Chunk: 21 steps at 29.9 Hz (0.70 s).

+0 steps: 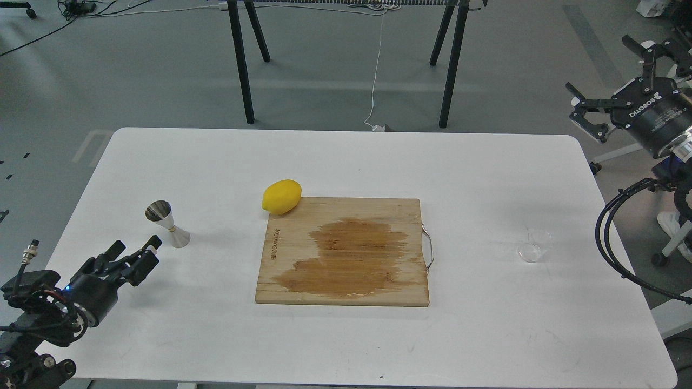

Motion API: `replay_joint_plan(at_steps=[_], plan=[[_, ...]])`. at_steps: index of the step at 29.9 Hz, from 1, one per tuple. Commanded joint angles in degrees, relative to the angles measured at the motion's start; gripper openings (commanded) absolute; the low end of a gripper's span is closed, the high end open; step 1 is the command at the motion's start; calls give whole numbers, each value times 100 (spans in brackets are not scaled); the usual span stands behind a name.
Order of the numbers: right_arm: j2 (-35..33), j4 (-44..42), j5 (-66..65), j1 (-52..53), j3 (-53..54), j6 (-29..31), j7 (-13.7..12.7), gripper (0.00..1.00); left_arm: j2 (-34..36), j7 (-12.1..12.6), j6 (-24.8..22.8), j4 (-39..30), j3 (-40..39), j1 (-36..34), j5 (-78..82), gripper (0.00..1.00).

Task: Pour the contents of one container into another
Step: 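Close the left gripper around the metal jigger and grip it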

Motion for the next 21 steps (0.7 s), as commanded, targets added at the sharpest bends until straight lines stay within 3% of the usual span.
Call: replay_joint_plan(at_steps=[1, 16, 21], plan=[[2, 6, 0, 36, -21, 0, 0, 99, -176, 0, 0, 258, 225, -160, -2, 100], [-15, 32, 0, 36, 14, 0, 0, 99, -511, 0, 0, 381, 261, -441, -2, 100], [-15, 32, 0, 36, 32, 0, 0, 99, -757, 0, 0, 803, 269, -635, -2, 99]])
